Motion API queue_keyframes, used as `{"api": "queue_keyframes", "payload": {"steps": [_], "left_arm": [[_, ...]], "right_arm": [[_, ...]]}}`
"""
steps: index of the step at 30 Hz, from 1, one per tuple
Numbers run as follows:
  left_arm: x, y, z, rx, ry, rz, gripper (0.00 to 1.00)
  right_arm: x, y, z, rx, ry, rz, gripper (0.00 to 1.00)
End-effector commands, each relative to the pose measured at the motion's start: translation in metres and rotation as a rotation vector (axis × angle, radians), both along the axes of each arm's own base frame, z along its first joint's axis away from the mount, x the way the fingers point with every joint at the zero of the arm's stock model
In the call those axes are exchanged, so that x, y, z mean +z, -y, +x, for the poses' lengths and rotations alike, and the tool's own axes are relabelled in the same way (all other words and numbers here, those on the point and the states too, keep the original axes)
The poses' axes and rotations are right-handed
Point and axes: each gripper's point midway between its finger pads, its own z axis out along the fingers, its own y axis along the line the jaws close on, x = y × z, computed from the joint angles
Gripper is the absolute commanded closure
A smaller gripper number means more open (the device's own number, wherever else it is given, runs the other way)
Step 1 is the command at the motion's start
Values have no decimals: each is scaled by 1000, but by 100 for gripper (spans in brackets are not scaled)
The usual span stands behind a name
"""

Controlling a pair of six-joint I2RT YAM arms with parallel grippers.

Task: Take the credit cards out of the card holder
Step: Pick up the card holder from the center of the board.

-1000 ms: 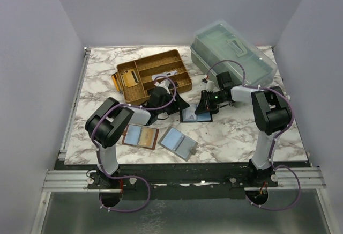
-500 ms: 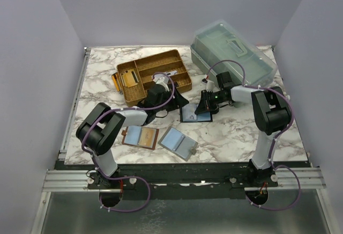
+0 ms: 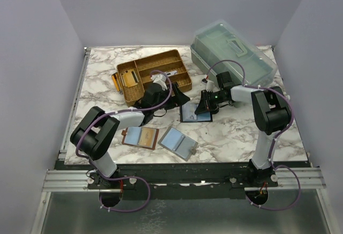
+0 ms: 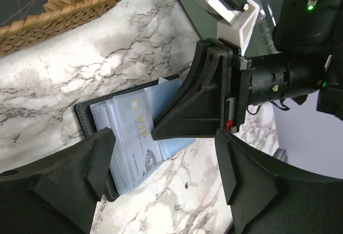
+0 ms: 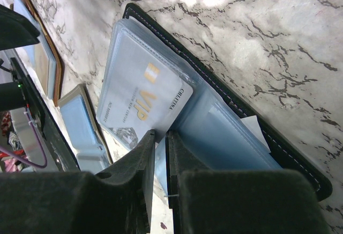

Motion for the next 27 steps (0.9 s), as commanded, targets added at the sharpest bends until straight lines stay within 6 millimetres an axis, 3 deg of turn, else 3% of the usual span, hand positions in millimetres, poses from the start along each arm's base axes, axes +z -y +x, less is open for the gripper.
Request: {"api": "queue_keyframes", "payload": {"steps": [1, 12, 27], "left_arm": [[6, -8, 0, 16, -28, -91, 16], [3, 10, -4, -68, -25, -74, 20], [-25, 33, 14, -74, -57, 58, 28]], "right_arm": [[-39, 18, -6, -19, -44, -125, 84], [-38, 17, -6, -16, -44, -123, 83], [-39, 17, -6, -11, -50, -120, 83]]}}
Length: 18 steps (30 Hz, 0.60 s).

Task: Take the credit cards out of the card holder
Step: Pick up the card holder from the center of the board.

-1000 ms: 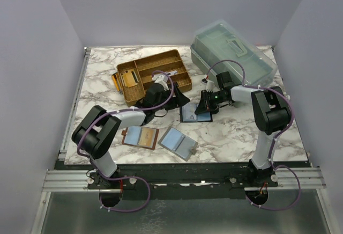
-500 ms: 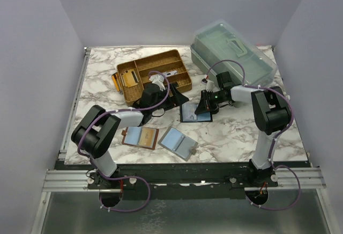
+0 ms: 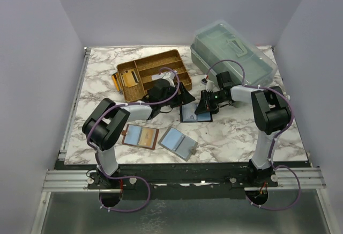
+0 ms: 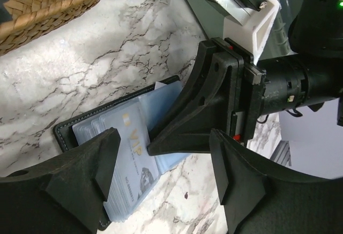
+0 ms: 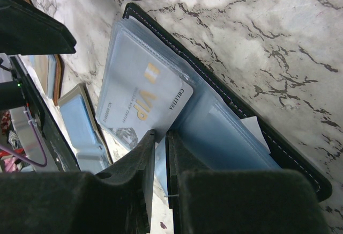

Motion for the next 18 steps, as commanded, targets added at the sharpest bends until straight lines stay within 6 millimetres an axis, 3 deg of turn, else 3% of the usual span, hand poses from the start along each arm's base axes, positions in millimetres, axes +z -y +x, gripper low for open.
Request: {"api": "queue_keyframes", "payload": {"steps": [1, 8, 18], "left_arm": [[-14, 6, 4, -2, -5, 71, 29], [-33, 5, 8, 14, -21, 163, 30], [-37, -4, 10, 28, -9, 232, 29]], "right_arm": [[-38, 17, -6, -16, -47, -118, 83], [-38, 16, -6, -15, -49, -117, 83], [-38, 17, -6, -15, -48, -117, 83]]}}
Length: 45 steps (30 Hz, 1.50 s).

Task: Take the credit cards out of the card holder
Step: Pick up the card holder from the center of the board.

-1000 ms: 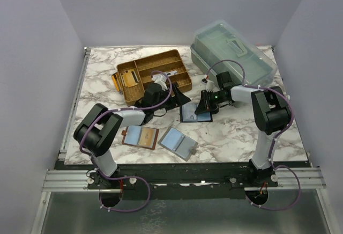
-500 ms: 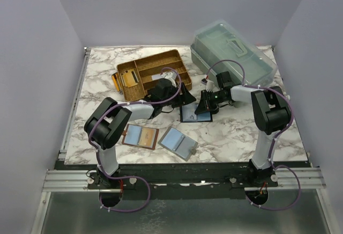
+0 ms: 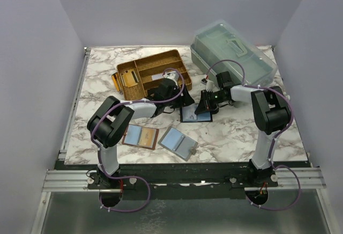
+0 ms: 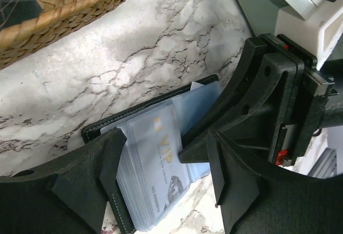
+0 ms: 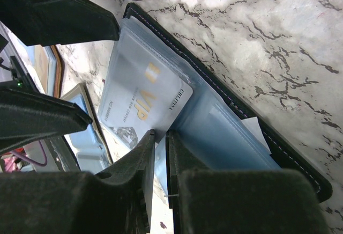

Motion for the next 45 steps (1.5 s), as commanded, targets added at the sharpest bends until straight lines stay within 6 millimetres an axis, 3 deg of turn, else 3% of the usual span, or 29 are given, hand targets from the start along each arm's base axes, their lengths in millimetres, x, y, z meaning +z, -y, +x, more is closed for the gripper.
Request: {"api": "queue_keyframes", "payload": {"steps": [1, 34, 45], "left_arm": [[-6, -5, 1, 5, 4, 58, 29], [2, 31, -30, -194, -66, -50, 32], [15, 31, -41, -182, -88, -142, 35]], "right_arm": [[-39, 17, -6, -16, -48, -118, 83], [-34, 15, -5, -11, -38, -107, 82], [-7, 12, 4, 0, 40, -79, 72]]}}
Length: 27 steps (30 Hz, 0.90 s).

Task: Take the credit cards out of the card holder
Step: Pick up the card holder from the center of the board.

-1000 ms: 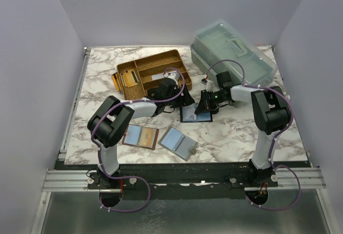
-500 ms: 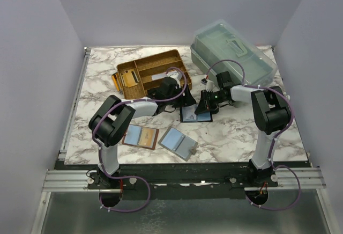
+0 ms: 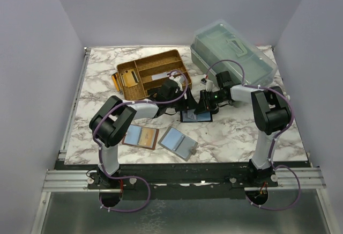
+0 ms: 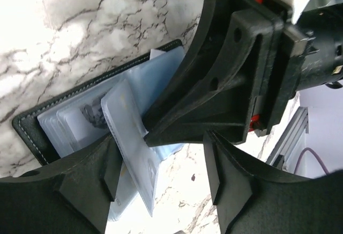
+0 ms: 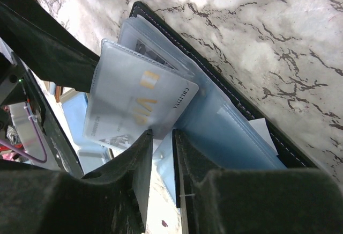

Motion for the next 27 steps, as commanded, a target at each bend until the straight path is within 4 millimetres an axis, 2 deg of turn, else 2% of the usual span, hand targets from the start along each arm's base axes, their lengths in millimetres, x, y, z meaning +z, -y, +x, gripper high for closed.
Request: {"api": "queue_keyframes", "payload": {"steps": [1, 6, 9, 12, 14, 16, 18, 21, 24, 27], "left_arm": [[8, 3, -14, -16, -29, -62, 38], [2, -9, -12, 48, -29, -36, 47], [-3, -15, -10, 73, -31, -22, 65], [-10, -17, -10, 72, -45, -14, 70], [-13, -18, -10, 69, -51, -12, 85], [-14, -20, -10, 68, -49, -10, 93], [-11, -22, -11, 68, -38, -14, 95], [-1, -28, -13, 75, -2, -47, 98], [13, -32, -18, 81, 33, -133, 100], [24, -31, -24, 74, 47, -238, 100]], "right_arm": [[-10, 15, 5, -19, 37, -88, 72], [-6, 18, 7, -28, 33, -74, 71], [-3, 19, 8, -27, 38, -65, 71], [0, 18, 7, -20, 43, -54, 71], [3, 18, 8, -14, 52, -50, 71], [8, 18, 8, -11, 60, -43, 70], [18, 21, 10, -9, 82, -29, 69], [44, 25, 10, 10, 137, 54, 65], [73, 20, 0, 46, 155, 213, 59], [90, 12, -15, 106, 136, 345, 58]]}}
